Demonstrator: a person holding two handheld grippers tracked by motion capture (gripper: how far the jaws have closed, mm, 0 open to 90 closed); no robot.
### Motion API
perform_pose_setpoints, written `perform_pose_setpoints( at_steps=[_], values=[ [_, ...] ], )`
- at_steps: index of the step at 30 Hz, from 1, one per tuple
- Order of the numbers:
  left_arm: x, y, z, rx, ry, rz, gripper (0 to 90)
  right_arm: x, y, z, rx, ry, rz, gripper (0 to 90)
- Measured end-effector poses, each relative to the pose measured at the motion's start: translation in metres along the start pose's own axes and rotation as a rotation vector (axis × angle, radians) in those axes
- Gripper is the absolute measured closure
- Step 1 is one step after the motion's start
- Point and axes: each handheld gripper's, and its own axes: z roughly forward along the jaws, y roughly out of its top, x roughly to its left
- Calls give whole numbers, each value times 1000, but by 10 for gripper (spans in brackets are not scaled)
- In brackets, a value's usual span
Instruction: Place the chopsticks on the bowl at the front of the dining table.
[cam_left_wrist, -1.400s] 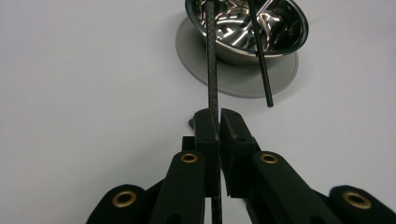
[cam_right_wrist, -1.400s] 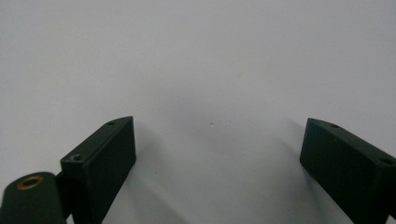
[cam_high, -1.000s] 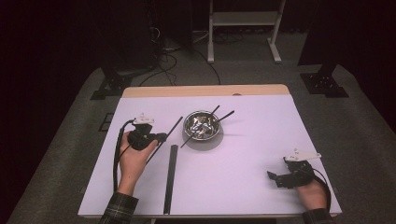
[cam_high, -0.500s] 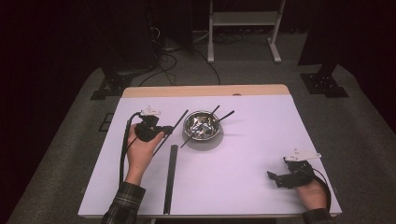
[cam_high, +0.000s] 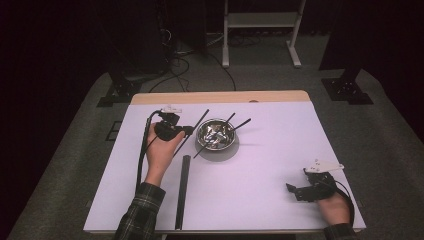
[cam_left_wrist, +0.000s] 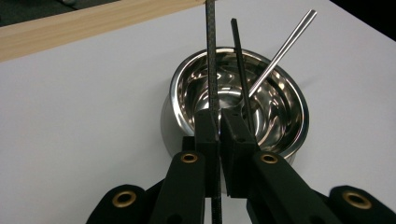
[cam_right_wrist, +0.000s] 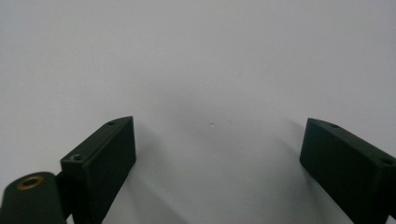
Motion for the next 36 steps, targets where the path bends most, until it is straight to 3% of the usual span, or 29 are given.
perform_pose_setpoints(
  at_steps=[16, 25, 30, 36],
  values=[
    [-7, 25, 38, 20, -7, -7, 862, 0, 0, 0, 0, 0, 1, 91],
    [-3, 29, 59, 40, 7, -7, 861, 0, 0, 0, -1, 0, 1, 91],
    [-1, 30, 75, 62, 7, -27, 861, 0, 0, 0, -1, 0, 0, 91],
    [3, 31, 82, 74, 8, -43, 861, 0, 0, 0, -1, -1, 0, 91]
  ],
)
